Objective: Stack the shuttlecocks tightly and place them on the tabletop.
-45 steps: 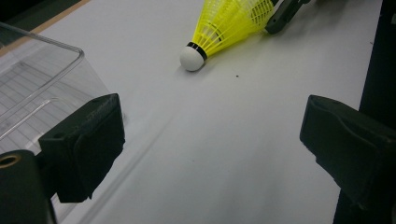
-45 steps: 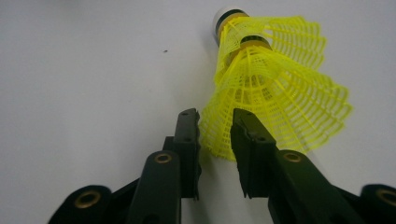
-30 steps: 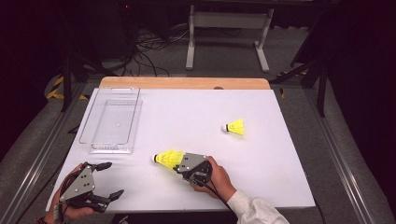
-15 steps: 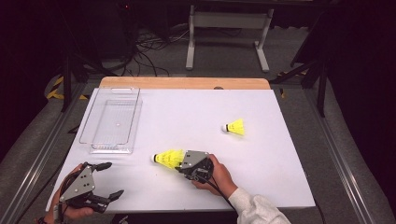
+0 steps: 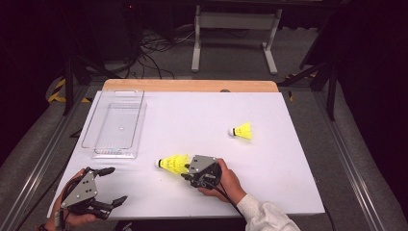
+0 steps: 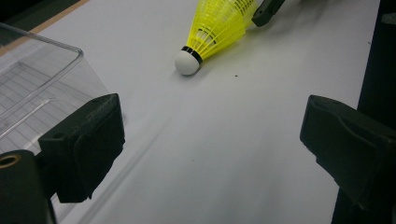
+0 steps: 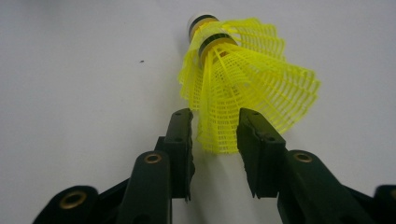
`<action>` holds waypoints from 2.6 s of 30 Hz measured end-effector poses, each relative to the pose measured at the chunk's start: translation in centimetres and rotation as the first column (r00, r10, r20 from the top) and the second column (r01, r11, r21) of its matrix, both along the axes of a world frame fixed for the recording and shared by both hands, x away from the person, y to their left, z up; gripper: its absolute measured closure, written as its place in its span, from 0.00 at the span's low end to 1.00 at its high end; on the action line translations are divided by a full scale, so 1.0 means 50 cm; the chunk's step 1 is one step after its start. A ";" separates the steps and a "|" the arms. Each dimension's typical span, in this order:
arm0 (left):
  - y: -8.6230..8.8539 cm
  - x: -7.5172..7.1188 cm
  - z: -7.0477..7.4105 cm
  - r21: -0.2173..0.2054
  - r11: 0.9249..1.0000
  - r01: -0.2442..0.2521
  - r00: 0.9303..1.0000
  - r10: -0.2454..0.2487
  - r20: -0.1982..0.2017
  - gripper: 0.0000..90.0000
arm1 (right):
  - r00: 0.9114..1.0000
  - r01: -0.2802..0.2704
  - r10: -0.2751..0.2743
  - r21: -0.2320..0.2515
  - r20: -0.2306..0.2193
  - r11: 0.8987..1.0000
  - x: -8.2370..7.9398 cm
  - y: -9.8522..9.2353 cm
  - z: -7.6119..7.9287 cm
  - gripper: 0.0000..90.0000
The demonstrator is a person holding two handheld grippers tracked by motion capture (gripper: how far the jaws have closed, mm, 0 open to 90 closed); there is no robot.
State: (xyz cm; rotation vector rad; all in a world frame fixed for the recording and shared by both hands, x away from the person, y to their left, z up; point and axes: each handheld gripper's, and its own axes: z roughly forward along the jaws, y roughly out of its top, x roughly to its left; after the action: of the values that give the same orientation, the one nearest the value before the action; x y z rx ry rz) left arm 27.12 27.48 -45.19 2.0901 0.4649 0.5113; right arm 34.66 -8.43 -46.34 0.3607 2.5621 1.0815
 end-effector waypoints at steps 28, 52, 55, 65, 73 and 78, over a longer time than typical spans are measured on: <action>0.002 -0.002 0.002 -0.001 1.000 0.001 1.000 -0.001 0.007 0.08 | 0.997 0.050 -0.054 0.063 0.063 0.997 -0.020 -0.064 0.064 0.63; 0.001 -0.002 0.001 -0.006 1.000 0.001 1.000 -0.001 0.000 0.08 | 0.978 0.165 -0.178 0.118 0.108 0.979 -0.010 -0.138 0.102 0.49; 0.001 -0.002 0.001 -0.005 1.000 0.000 1.000 0.000 0.001 0.08 | 0.974 0.178 -0.192 0.120 0.116 0.977 -0.009 -0.147 0.105 0.47; 0.000 -0.001 0.001 -0.006 1.000 -0.001 1.000 0.001 0.000 0.08 | 0.953 0.249 -0.264 0.112 0.147 0.962 -0.003 -0.193 0.112 0.29; -0.001 -0.001 0.001 -0.002 1.000 -0.002 1.000 0.002 0.002 0.08 | 0.928 0.310 -0.329 0.125 0.177 0.943 0.002 -0.227 0.117 0.16; -0.001 -0.001 0.001 0.001 1.000 -0.002 1.000 0.002 0.003 0.08 | 0.914 0.350 -0.372 0.149 0.164 0.925 0.012 -0.259 0.118 0.15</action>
State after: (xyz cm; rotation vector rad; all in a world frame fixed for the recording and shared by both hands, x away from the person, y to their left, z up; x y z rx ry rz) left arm 27.07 27.45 -45.13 2.0898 0.4646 0.5156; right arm 35.26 -21.35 -40.44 0.6968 2.1581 1.0674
